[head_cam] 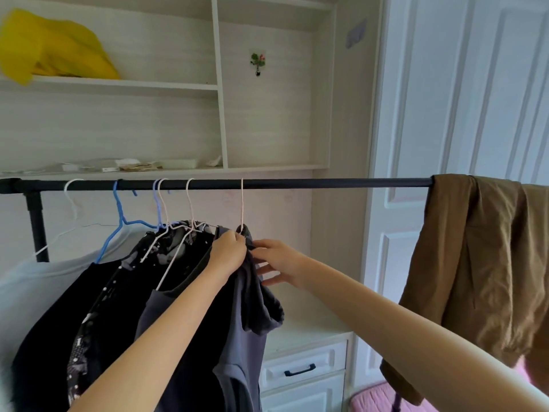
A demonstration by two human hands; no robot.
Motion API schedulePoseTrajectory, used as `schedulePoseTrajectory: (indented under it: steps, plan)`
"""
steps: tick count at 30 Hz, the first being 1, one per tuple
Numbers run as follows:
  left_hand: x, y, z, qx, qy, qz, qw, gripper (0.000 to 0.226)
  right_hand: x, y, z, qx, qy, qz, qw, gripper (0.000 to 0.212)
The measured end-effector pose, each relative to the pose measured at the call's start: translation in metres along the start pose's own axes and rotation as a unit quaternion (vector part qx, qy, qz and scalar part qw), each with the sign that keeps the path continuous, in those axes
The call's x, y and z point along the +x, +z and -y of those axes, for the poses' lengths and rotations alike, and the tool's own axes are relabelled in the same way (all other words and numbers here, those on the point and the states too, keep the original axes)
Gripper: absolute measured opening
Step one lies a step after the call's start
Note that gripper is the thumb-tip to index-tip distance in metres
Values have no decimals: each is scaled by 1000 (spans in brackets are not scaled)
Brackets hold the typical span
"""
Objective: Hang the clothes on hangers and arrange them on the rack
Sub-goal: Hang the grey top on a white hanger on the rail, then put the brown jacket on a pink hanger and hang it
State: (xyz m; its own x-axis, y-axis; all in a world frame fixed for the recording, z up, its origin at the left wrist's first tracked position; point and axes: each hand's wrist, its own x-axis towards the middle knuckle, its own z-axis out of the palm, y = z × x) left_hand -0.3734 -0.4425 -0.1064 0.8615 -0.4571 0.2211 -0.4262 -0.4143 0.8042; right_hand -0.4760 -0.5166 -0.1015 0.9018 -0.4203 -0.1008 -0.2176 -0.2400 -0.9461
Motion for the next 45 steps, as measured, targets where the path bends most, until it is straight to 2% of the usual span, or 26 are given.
schedulePoseTrajectory:
  steps: [2,4,6,8,11,13,16,19,23,27,32,35,37,39,42,45]
  plan:
    - [-2,2,-2,0,19,-36,999,30,-4,-1,2,1,-3,-6,1000,47]
    - [-7,2,-5,1,87,-128,988,24,-9,-2,7,-1,-18,-18,1000,46]
    - [-15,2,-14,16,188,-232,954,28,-12,-4,13,-17,-36,-40,998,46]
    - [-23,3,-32,13,272,-272,923,32,-17,-10,18,-49,-58,-68,995,48]
    - [-30,19,-63,-24,337,-226,914,33,-30,-31,16,-153,-118,-127,973,51]
    - [-35,39,-81,-43,355,-183,916,31,-42,-50,8,-215,-150,-176,949,46]
    - [-46,71,-99,-72,376,-127,915,27,-53,-85,-6,-231,-174,-245,926,39]
    - [-51,102,-116,-71,407,-92,906,27,-55,-133,-15,-186,-173,-326,911,38]
    - [-48,139,-157,-61,425,-82,899,31,-60,-203,-29,-157,-187,-370,896,35]
    - [-51,189,-219,-90,417,-89,900,25,-72,-278,-53,-212,-196,-395,872,33]
    - [-47,271,-302,-50,468,-86,878,21,-100,-386,-91,-247,-195,-455,833,36]
    - [-38,309,-343,-3,460,-62,886,15,-114,-445,-107,-270,-174,-491,810,32]
    - [-24,329,-367,54,410,-3,910,17,-122,-477,-115,-289,-157,-495,804,32]
    - [-5,342,-387,142,339,81,927,31,-125,-506,-118,-315,-139,-488,802,34]
    - [18,352,-408,293,241,176,908,52,-119,-542,-119,-346,-99,-471,806,35]
    - [24,349,-418,340,177,251,889,45,-111,-562,-129,-368,-75,-435,819,36]
